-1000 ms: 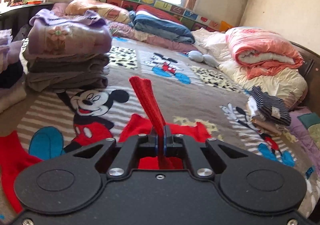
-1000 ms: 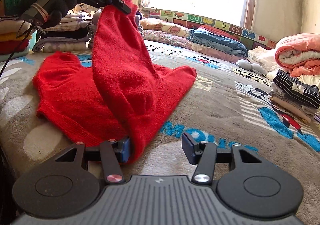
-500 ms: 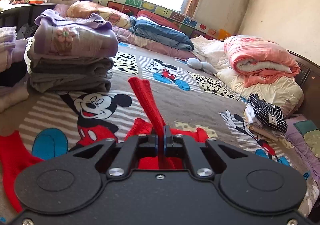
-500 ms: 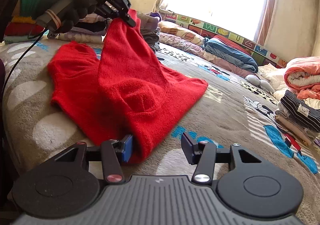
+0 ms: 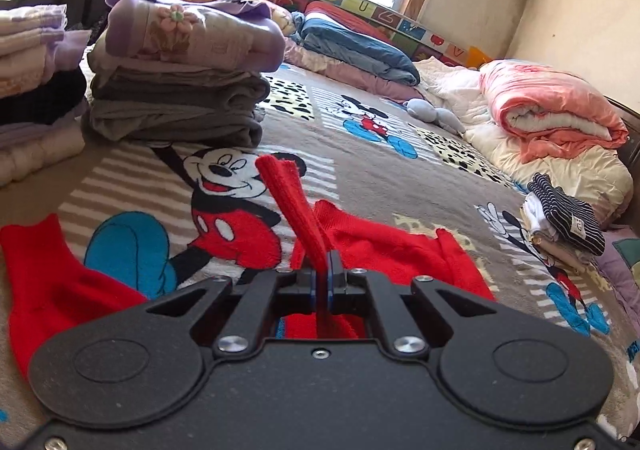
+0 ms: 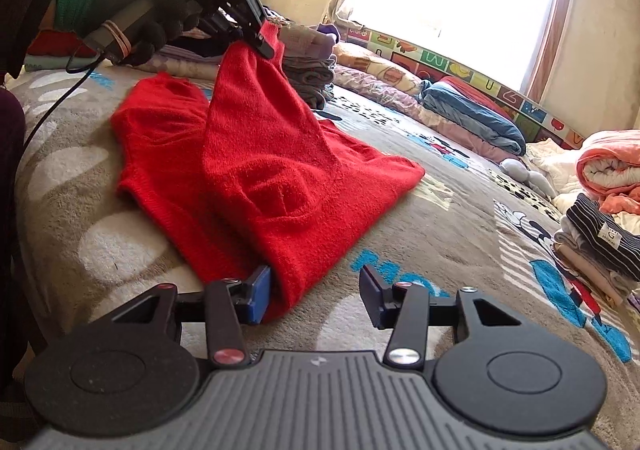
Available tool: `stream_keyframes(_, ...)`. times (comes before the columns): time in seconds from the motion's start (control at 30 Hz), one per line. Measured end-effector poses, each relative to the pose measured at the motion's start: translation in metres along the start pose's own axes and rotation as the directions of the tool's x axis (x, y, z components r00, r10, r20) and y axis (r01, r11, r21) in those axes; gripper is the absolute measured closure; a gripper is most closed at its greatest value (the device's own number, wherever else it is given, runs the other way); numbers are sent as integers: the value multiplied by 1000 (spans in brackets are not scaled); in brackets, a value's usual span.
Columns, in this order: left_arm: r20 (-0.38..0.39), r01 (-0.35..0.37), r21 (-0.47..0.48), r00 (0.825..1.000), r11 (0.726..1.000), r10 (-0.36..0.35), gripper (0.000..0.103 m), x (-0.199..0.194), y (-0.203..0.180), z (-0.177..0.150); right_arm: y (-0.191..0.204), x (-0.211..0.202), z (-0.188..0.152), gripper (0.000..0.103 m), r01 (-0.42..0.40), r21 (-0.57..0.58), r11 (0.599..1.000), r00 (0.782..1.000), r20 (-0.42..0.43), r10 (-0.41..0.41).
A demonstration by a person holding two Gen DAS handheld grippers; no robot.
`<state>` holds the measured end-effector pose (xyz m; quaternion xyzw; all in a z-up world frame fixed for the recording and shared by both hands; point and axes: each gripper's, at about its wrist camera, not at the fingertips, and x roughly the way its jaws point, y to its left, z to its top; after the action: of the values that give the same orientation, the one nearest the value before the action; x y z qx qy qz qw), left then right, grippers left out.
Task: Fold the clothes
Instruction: 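Carry the held side edge across the sweater body with the left gripper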
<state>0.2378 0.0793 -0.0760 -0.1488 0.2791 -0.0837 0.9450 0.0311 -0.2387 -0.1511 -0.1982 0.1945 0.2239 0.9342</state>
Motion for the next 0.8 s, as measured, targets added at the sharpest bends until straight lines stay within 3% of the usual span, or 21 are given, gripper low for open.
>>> stream_keyframes(0.07, -4, 7, -17, 1000, 1000, -7, 101, 3, 4, -2, 2, -2, 0, 56, -4, -17, 1000, 1000, 4, 4)
stream_keyframes(0.27, -13, 25, 3, 1000, 1000, -24, 101, 7, 3, -6, 2, -27, 4, 52, -151, -51, 987, 983, 96, 155)
stream_keyframes(0.37, -9, 34, -7, 999, 999, -34, 101, 8, 5, -4, 4, -21, 9, 49, -173, -33, 984, 977, 119, 176)
stream_keyframes(0.43, -10, 34, -5, 999, 999, -34, 101, 10, 6, -3, 4, -14, 11, 49, -185, -10, 983, 976, 118, 185)
stream_keyframes(0.53, -28, 22, 0, 999, 1000, -22, 101, 16, 9, -6, 6, 7, 9, 43, -272, 26, 962, 962, 21, 272)
stream_keyframes(0.6, -37, 18, 0, 999, 1000, -18, 101, 18, 12, -10, 9, 11, 7, 42, -281, 20, 960, 960, -7, 281)
stream_keyframes(0.8, -50, 24, 0, 998, 1000, -24, 101, 20, 18, -17, -5, -5, 14, 43, -335, 57, 940, 941, 62, 332)
